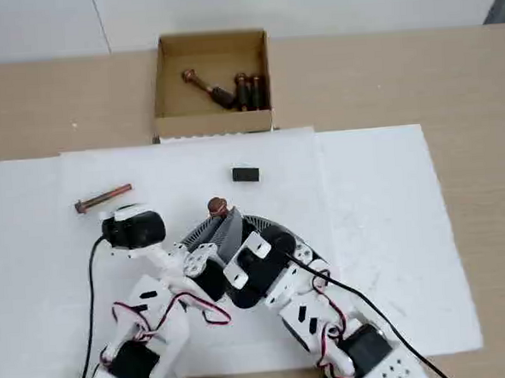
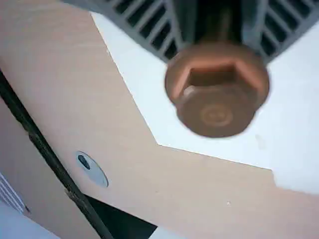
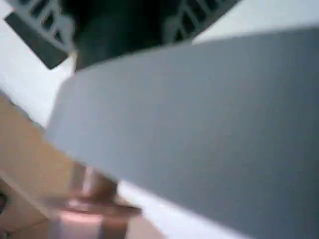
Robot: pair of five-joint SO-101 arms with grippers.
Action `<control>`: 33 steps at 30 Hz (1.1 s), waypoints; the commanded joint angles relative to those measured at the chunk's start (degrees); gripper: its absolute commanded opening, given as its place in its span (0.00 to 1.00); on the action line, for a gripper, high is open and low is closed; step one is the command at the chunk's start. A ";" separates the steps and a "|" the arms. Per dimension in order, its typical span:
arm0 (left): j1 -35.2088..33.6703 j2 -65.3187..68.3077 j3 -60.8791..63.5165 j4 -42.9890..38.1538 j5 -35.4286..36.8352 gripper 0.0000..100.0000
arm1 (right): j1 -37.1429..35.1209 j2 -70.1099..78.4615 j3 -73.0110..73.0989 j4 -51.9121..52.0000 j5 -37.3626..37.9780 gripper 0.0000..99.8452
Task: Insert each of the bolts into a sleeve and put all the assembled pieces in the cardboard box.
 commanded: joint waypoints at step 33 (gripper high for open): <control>-4.75 -0.26 -7.96 2.90 -13.01 0.17 | 1.54 -2.42 0.70 -0.31 0.26 0.00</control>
